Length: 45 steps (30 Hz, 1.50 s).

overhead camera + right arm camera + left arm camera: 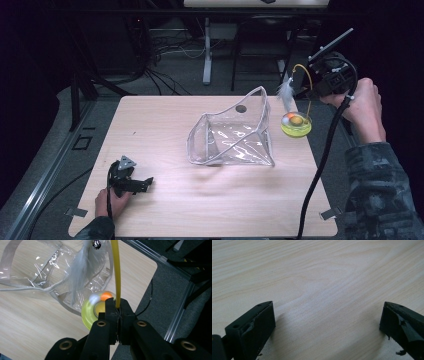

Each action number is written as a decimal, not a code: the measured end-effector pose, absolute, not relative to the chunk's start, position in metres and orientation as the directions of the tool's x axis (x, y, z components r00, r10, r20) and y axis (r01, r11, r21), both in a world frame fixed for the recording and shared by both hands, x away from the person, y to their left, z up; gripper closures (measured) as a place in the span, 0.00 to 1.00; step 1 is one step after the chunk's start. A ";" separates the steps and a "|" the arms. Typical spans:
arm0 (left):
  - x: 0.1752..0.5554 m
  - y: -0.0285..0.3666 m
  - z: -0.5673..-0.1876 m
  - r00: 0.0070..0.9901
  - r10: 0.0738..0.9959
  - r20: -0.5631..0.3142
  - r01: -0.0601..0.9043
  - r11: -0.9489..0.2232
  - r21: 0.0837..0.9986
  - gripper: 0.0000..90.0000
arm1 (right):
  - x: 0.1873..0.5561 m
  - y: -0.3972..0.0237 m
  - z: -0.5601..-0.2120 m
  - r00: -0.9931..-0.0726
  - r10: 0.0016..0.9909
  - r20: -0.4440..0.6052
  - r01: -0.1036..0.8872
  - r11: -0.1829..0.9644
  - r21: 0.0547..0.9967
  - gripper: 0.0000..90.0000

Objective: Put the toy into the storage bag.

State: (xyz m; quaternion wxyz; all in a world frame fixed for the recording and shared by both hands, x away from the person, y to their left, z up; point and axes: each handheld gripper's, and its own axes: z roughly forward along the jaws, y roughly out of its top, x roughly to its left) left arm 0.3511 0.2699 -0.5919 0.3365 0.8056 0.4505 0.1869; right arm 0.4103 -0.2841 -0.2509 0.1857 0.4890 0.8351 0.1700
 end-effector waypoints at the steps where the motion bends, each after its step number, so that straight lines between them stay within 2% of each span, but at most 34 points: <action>1: 0.351 0.270 -0.592 0.524 0.851 -0.002 0.600 -0.368 0.710 0.00 | 0.410 -0.284 -0.250 -0.453 0.880 -0.145 0.753 0.465 0.465 0.98; 25: 0.351 0.270 -0.592 0.524 0.852 -0.002 0.600 -0.368 0.711 0.00 | 0.409 -0.269 -0.221 -0.461 0.865 -0.198 0.728 0.497 0.472 0.98; 45: 0.351 0.270 -0.592 0.524 0.851 -0.002 0.600 -0.368 0.710 0.00 | 0.409 -0.240 -0.191 -0.472 0.842 -0.261 0.685 0.537 0.493 0.98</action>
